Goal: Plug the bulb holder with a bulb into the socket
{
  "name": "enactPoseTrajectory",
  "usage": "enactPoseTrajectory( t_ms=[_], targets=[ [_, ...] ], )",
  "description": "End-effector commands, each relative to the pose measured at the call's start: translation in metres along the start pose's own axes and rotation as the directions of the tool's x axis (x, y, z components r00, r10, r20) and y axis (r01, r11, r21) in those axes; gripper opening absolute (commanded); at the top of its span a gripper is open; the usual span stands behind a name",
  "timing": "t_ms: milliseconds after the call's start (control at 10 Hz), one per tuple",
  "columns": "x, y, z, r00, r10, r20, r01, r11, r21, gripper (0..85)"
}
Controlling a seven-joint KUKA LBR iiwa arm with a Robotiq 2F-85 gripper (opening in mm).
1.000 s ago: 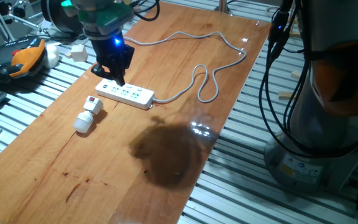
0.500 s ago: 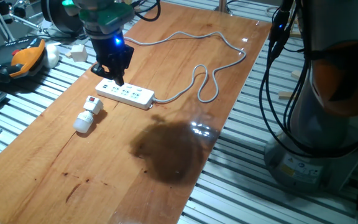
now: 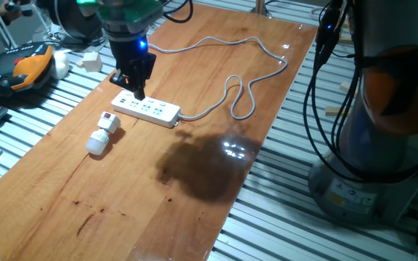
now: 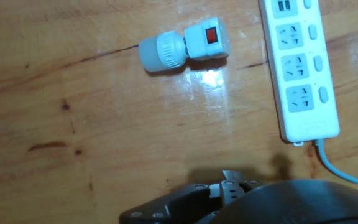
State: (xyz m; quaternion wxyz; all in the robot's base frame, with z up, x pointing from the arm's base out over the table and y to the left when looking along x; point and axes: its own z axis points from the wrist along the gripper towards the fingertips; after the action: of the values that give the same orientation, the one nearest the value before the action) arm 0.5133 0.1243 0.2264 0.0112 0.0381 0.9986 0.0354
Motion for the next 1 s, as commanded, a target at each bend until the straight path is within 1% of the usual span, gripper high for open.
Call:
enactPoseTrajectory(
  t_ms=[0, 100, 400, 500, 600, 700, 900],
  targets=[
    [0.000, 0.000, 0.000, 1.000, -0.001, 0.004, 0.001, 1.000, 0.000, 0.0],
    [0.000, 0.000, 0.000, 1.000, 0.009, 0.010, -0.009, 1.000, 0.017, 0.0],
    [0.000, 0.000, 0.000, 0.999, 0.031, -0.014, -0.031, 0.999, 0.035, 0.0],
    [-0.001, 0.001, 0.000, 0.999, 0.040, -0.016, -0.040, 0.999, 0.024, 0.0],
    [-0.003, 0.003, 0.004, 0.999, 0.043, 0.010, -0.043, 0.999, 0.012, 0.0],
    [-0.007, 0.005, 0.010, 0.997, 0.057, 0.054, -0.058, 0.998, 0.024, 0.0],
    [-0.014, 0.013, 0.017, 0.993, 0.093, 0.071, -0.097, 0.994, 0.052, 0.0]
  ],
)
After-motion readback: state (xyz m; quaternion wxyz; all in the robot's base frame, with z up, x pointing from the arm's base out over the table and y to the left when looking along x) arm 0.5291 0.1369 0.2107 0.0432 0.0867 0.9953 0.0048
